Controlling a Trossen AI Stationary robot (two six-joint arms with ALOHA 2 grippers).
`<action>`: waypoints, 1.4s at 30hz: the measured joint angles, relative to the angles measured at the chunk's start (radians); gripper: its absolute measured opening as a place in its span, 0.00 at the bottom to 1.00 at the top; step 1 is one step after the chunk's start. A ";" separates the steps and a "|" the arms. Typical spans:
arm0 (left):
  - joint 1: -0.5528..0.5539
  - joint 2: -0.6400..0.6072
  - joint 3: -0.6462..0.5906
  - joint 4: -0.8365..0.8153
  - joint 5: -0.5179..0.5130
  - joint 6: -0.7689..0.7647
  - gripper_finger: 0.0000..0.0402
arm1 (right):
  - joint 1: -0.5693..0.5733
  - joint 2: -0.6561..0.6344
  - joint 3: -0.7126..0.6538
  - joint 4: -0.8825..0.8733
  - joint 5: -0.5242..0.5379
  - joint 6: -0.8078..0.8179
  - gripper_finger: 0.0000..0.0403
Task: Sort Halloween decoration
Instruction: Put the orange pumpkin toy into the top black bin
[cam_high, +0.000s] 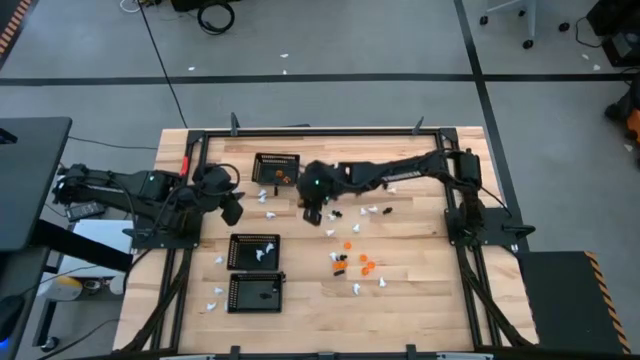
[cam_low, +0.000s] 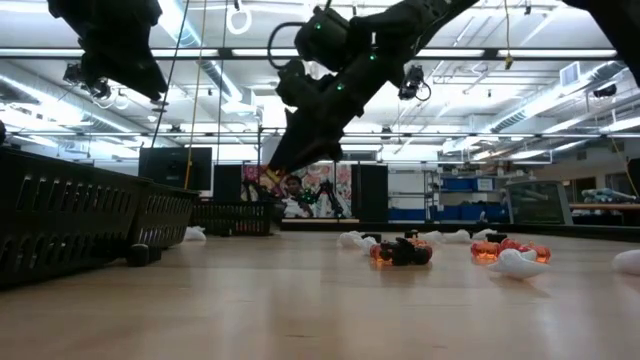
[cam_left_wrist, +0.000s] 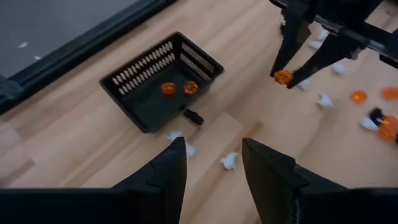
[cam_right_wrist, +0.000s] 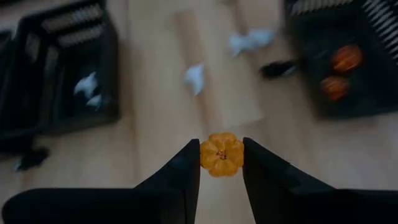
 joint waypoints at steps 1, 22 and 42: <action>0.008 0.000 0.000 0.000 -0.008 0.000 0.40 | -0.012 0.000 0.000 0.018 -0.001 -0.004 0.28; 0.200 0.013 0.001 0.103 -0.032 0.053 0.40 | -0.181 0.202 0.360 -0.014 0.023 -0.055 0.28; 0.193 0.032 0.001 0.115 0.113 -0.066 0.40 | -0.209 0.377 0.523 -0.168 -0.106 -0.036 0.44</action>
